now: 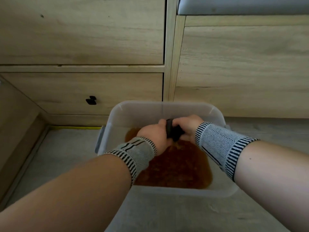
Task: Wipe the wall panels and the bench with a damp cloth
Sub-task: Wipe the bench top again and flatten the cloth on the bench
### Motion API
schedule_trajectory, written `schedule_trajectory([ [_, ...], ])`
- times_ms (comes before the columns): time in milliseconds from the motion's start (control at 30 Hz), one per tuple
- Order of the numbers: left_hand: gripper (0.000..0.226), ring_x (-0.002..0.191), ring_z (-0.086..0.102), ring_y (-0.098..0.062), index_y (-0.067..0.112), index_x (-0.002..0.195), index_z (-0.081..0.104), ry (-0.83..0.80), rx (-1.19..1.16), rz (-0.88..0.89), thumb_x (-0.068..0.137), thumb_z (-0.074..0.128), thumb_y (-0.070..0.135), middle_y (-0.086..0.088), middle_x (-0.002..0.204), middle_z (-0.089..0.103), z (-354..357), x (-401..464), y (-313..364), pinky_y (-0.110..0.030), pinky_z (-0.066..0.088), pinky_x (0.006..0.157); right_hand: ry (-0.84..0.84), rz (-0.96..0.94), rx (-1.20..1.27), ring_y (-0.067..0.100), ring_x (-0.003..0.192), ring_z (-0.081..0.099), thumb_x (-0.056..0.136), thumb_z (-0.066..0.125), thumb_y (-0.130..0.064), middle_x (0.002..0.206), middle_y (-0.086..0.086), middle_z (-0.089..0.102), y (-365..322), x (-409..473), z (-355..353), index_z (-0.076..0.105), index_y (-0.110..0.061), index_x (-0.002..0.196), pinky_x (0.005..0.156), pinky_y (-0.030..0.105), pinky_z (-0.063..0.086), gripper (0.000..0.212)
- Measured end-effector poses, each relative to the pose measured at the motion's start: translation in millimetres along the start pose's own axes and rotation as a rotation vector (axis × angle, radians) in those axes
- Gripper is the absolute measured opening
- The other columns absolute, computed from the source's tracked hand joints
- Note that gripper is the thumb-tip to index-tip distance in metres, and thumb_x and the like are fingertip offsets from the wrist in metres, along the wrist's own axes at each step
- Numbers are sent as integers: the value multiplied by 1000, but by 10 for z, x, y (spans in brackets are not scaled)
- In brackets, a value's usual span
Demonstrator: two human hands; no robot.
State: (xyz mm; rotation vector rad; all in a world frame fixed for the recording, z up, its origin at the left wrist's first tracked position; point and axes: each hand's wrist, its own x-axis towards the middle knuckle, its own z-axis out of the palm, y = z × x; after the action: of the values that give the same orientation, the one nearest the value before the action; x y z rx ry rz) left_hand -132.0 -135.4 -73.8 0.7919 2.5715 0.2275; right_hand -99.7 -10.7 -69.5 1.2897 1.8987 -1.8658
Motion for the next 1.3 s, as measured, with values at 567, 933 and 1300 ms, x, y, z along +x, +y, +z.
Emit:
schedule_trajectory([
  [567,23,70,62,-19,10,101,61,-593,-895,-212,85,71,23,-6,81,63,-415,-169,-163,-28,54,62,-9,-1040,-1395,31,100,61,88,62,-28,109,5,59,58,-202,-93,47,-20,117,75,38,47,33],
  [933,32,97,63,-28,16,120,50,184,46,120,95,57,34,-8,111,63,-61,-18,-175,-36,47,79,-54,-474,-1055,26,89,61,87,63,-17,94,5,59,54,20,94,51,-14,98,71,29,43,17],
  [1300,32,45,48,-5,10,97,60,-837,-1325,-251,85,57,39,0,67,55,-487,-155,-285,-14,37,37,103,-1472,-999,42,114,58,58,82,-1,138,26,49,176,-47,-38,30,-10,141,95,46,48,98],
])
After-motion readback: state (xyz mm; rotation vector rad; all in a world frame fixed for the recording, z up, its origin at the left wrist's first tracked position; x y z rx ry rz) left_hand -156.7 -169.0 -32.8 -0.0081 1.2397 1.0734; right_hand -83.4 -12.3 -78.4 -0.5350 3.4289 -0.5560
